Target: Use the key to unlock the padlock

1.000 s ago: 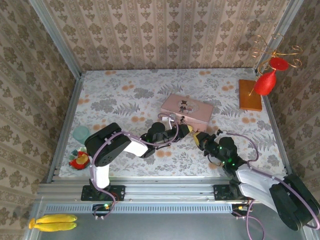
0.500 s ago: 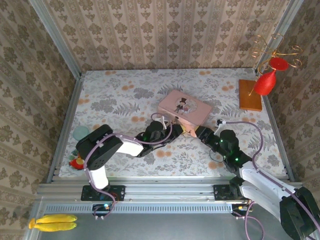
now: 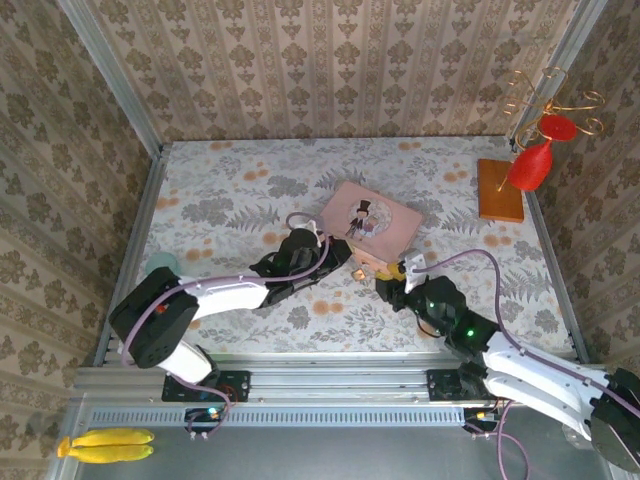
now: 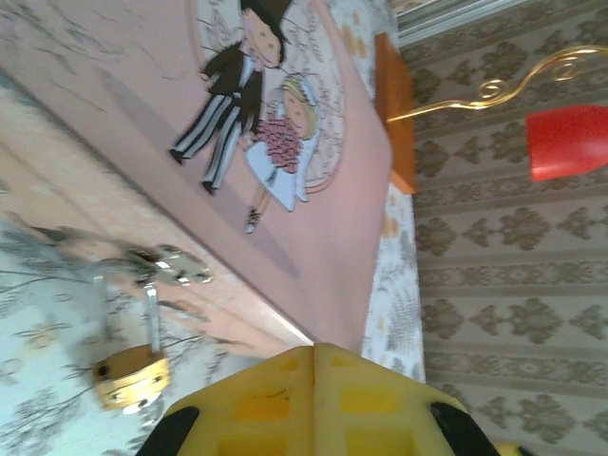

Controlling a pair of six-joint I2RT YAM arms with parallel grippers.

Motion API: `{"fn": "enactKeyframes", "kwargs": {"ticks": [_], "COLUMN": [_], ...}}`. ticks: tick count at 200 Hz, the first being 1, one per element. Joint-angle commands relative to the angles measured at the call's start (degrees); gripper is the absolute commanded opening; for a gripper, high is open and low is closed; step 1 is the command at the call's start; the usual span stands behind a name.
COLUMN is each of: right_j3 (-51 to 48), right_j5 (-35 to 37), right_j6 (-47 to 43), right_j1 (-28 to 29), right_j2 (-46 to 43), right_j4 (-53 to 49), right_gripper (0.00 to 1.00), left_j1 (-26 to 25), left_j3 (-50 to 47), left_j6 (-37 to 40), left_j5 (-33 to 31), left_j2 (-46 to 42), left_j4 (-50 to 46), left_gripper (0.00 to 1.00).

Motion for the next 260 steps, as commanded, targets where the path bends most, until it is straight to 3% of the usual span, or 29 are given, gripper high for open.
{"fn": "enactKeyframes", "kwargs": {"ticks": [1, 49, 81, 108, 156, 187, 212, 260], "right_j3": [1.99, 3.88, 8.28, 10.31, 14.93, 19.21, 24.16, 22.27], "right_j5": [3.76, -4.55, -4.99, -9.81, -19.05, -24.82, -29.66, -34.65], "right_j6": [0.57, 12.80, 16.51, 19.59, 19.20, 16.24, 15.35, 16.45], "right_j1": [-0.08, -0.02, -0.29, -4.69, -16.68, -24.72, -24.85, -25.36], "right_j2": [-1.39, 5.83, 15.39, 23.46, 32.81, 36.89, 41.08, 45.91], "right_j4": [-8.28, -8.75, -8.35, -4.94, -5.53, -5.19, -5.71, 2.30], "right_gripper": [0.42, 0.42, 0.44, 0.46, 0.53, 0.50, 0.49, 0.50], "left_j1": [1.03, 2.28, 5.07, 8.60, 13.80, 15.46, 15.65, 16.27], "left_j3": [0.80, 1.04, 2.16, 9.03, 15.00, 20.68, 24.65, 31.35], "left_j6": [10.26, 21.53, 29.11, 39.41, 46.47, 50.28, 51.05, 49.64], "left_j5": [-0.66, 0.32, -0.49, -0.87, -3.22, -0.42, 0.29, 3.18], "left_j2": [-3.15, -2.98, -4.16, -3.51, -2.27, 2.96, 7.17, 14.16], "left_j4": [-10.94, -17.03, -20.69, -29.76, -34.87, -38.38, -39.65, -39.26], "left_gripper": [0.11, 0.32, 0.42, 0.53, 0.59, 0.60, 0.61, 0.62]}}
